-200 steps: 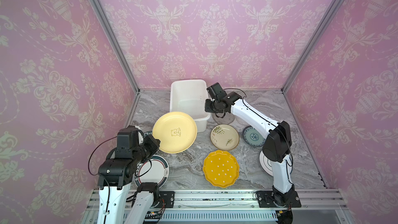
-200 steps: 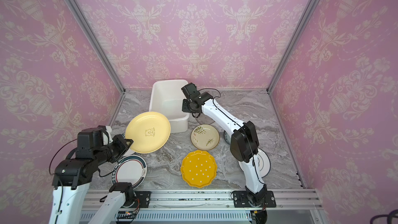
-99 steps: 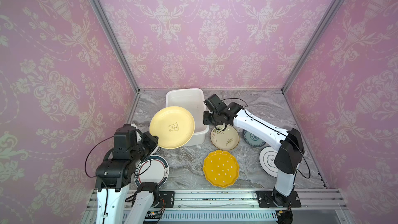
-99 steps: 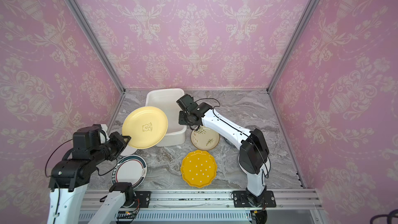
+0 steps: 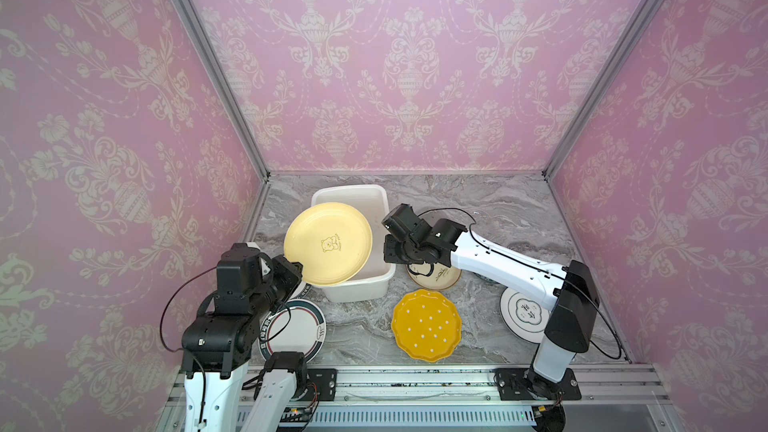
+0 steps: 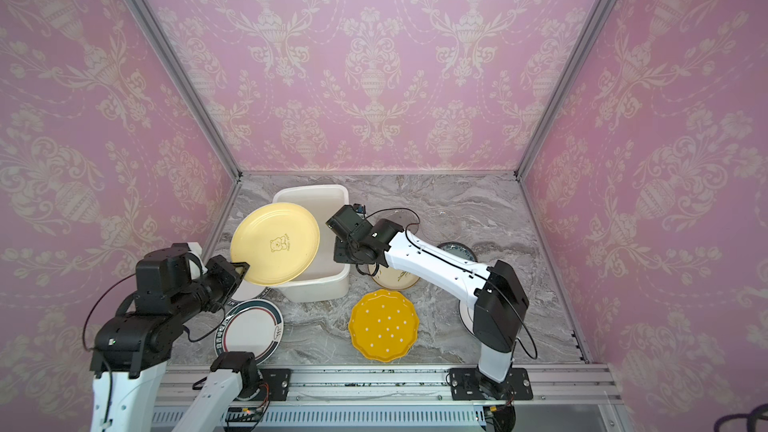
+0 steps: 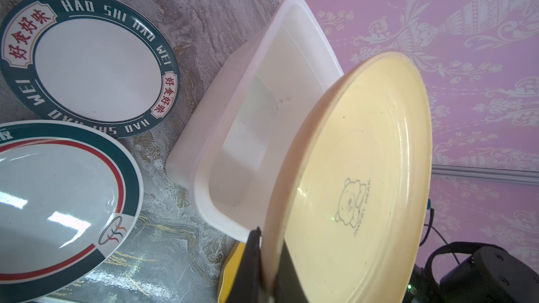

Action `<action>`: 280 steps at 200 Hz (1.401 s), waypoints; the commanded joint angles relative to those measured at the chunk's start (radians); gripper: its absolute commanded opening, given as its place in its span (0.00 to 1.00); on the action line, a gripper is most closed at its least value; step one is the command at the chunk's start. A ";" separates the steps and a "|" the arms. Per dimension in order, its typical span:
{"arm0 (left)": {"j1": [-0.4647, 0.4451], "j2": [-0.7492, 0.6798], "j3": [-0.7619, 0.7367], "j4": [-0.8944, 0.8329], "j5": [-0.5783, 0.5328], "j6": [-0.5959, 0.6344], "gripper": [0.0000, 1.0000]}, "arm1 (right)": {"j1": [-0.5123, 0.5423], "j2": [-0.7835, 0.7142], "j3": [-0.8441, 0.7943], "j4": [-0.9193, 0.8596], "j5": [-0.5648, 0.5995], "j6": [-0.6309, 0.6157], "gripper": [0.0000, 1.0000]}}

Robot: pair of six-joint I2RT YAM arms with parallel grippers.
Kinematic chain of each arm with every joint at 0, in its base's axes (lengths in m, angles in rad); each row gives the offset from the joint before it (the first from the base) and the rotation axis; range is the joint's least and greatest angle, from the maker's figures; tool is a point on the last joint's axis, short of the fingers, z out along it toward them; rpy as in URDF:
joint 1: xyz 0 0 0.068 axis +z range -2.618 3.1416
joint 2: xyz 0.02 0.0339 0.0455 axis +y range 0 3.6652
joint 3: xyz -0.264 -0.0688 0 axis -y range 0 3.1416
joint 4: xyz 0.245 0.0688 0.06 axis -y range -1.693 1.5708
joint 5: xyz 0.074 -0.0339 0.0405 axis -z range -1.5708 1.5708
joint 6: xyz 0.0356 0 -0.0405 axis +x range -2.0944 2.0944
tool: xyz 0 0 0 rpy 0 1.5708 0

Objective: Place the plates into the plastic bin on the countertop
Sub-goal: 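Lift the bear plate with the left gripper and carry it over the white bin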

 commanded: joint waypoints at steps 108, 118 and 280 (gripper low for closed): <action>0.003 0.047 0.014 0.026 -0.111 -0.205 0.00 | 0.004 -0.228 -0.031 -0.093 0.197 0.073 0.58; 0.002 0.062 0.016 0.041 -0.108 -0.252 0.00 | -0.007 -0.254 -0.044 -0.092 0.215 0.078 0.58; -0.402 0.362 -0.022 0.251 -0.460 -0.873 0.00 | -0.092 -0.493 -0.274 -0.013 0.284 0.097 0.59</action>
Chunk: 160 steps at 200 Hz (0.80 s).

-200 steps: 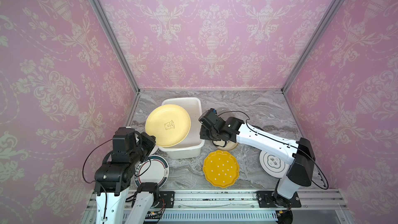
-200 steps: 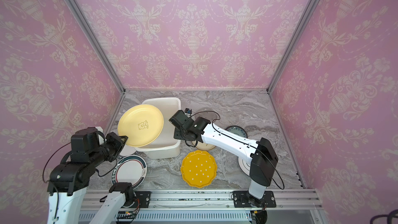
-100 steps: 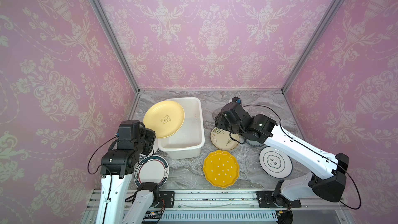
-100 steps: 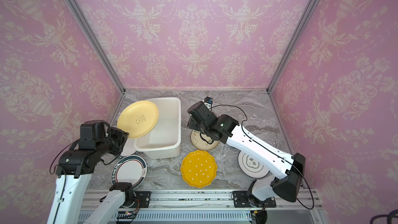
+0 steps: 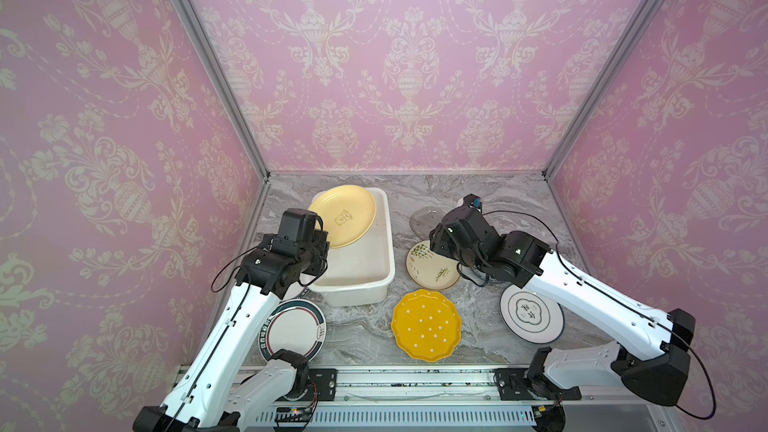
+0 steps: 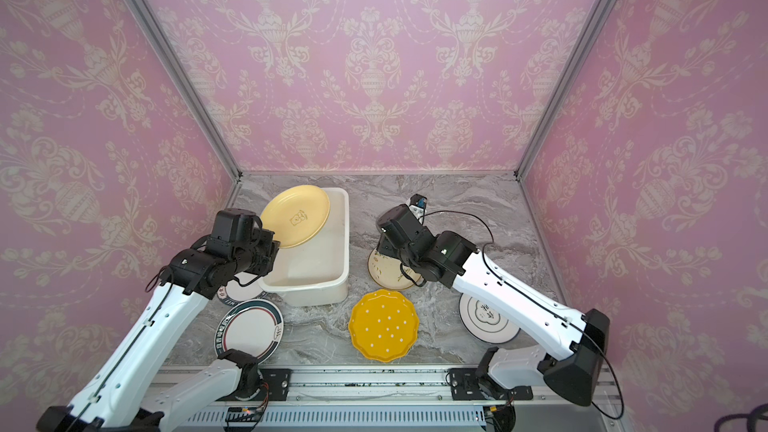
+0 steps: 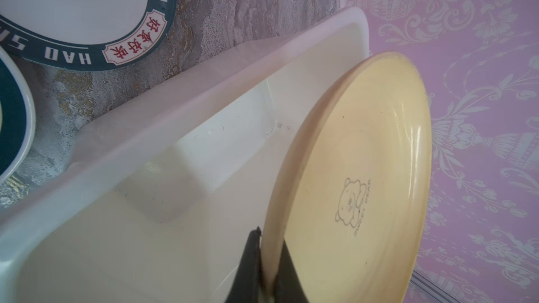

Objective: Place the plates into the plastic bin on the countertop
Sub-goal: 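Lift the bear plate with the left gripper and carry it over the white bin, then lower the plate into the bin and open the left gripper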

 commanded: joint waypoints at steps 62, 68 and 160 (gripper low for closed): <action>-0.222 0.110 -0.023 0.074 -0.297 -0.430 0.00 | -0.017 -0.062 -0.052 0.016 0.039 0.019 0.59; -0.229 0.123 -0.023 0.076 -0.303 -0.446 0.00 | -0.017 -0.065 -0.054 0.018 0.039 0.020 0.59; -0.259 0.281 -0.020 0.126 -0.321 -0.568 0.00 | -0.040 -0.120 -0.100 0.006 0.039 0.022 0.59</action>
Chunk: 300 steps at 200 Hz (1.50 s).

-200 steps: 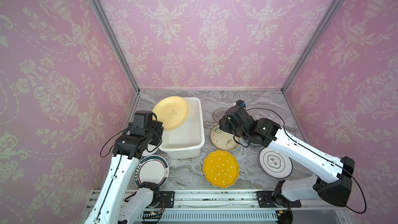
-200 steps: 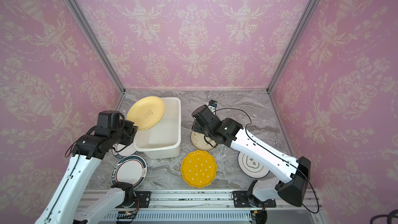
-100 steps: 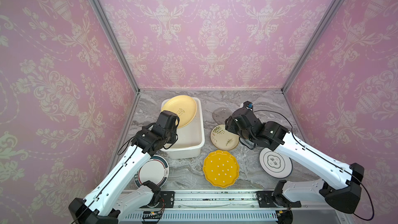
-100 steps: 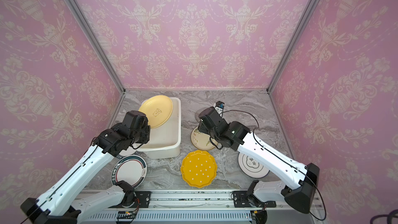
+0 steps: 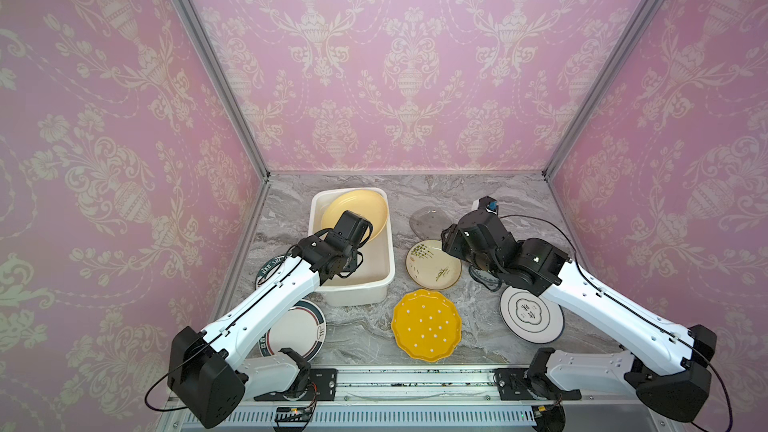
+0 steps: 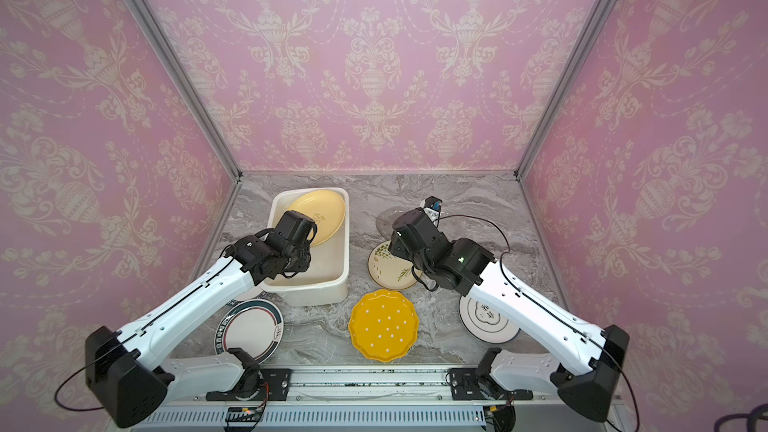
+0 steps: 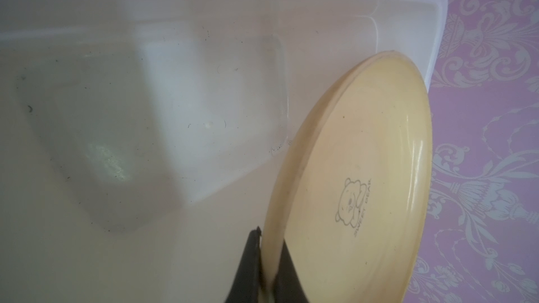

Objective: Place the plates into the plastic bin on the countertop
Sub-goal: 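Lower the plate into the bin and open the left gripper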

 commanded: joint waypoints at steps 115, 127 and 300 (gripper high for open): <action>-0.009 0.134 -0.054 0.005 -0.111 -0.238 0.01 | -0.039 -0.073 -0.043 -0.039 0.015 0.005 0.60; -0.008 0.145 -0.050 0.003 -0.115 -0.238 0.04 | -0.042 -0.074 -0.046 -0.042 0.013 0.003 0.60; 0.001 0.236 -0.039 -0.078 -0.117 -0.213 0.24 | -0.056 -0.116 -0.067 -0.054 0.007 0.009 0.60</action>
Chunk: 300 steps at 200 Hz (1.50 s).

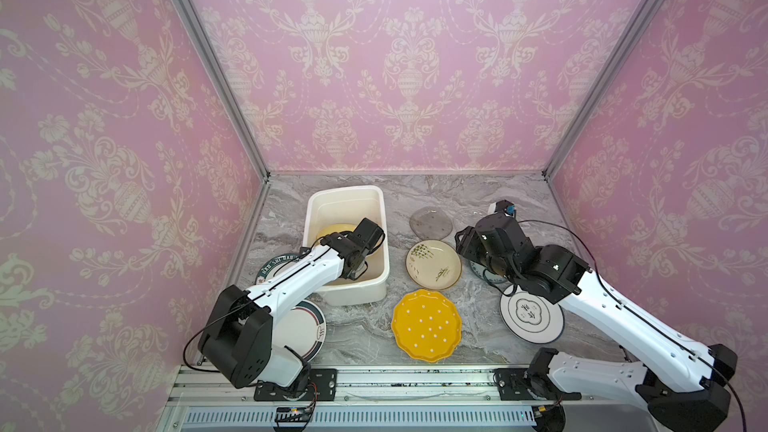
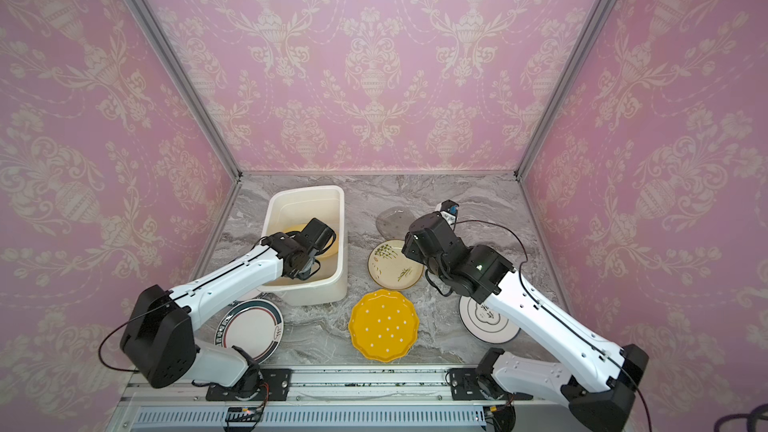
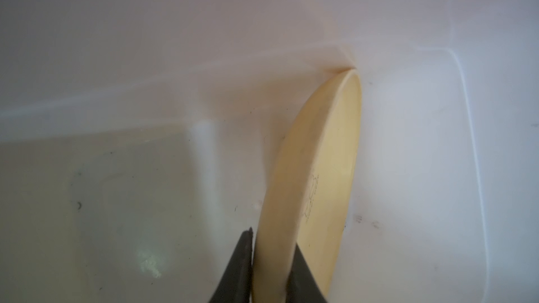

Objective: Place the plates into the plastic bin on the countertop
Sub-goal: 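Lower the plate into the bin and open the left gripper, then raise the left gripper out of the bin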

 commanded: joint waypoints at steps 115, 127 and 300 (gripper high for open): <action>0.006 0.101 0.012 -0.073 0.118 -0.204 0.45 | -0.029 -0.039 -0.009 -0.030 0.005 0.001 0.61; 0.008 0.107 0.011 -0.075 0.121 -0.200 0.52 | -0.033 -0.040 -0.008 -0.031 0.004 -0.001 0.61; 0.045 -0.019 0.154 -0.236 0.163 0.179 0.99 | -0.069 0.005 -0.076 -0.022 -0.201 -0.153 1.00</action>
